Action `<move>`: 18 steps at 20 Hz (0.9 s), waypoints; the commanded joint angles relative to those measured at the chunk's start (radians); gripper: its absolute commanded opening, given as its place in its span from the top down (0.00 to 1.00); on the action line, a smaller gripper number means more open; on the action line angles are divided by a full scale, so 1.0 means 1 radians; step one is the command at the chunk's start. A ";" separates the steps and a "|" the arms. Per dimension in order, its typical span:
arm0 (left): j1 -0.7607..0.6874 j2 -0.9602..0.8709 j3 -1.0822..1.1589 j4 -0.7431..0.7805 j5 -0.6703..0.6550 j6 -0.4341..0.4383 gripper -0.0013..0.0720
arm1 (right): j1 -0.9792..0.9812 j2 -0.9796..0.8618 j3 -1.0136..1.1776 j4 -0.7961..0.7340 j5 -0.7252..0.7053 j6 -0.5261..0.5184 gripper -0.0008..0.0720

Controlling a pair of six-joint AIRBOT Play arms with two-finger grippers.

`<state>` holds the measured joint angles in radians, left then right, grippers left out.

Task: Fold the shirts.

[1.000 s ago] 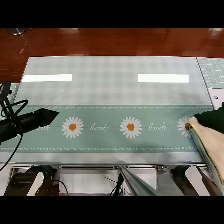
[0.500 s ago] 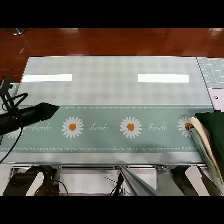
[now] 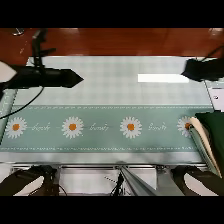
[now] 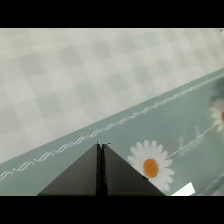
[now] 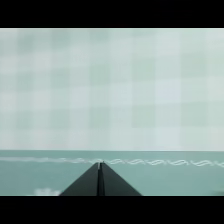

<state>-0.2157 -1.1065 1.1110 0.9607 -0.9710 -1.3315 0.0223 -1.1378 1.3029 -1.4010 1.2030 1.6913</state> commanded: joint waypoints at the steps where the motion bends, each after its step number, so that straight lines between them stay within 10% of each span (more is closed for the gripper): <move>1: -0.072 -0.129 0.038 0.408 -0.061 -0.258 0.95 | 0.205 -0.173 -0.003 -0.370 0.030 0.163 0.94; 4: -0.039 -0.150 0.034 0.423 -0.077 -0.368 0.95 | 0.205 -0.266 -0.003 -0.384 0.072 0.163 0.94; 18: -0.039 -0.153 0.035 0.424 -0.094 -0.346 0.95 | 0.205 -0.263 -0.002 -0.389 0.058 0.157 0.94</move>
<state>-0.2546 -1.2591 1.1454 1.3808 -1.0645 -1.6752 0.2260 -1.3994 1.3010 -1.7889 1.2598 1.8488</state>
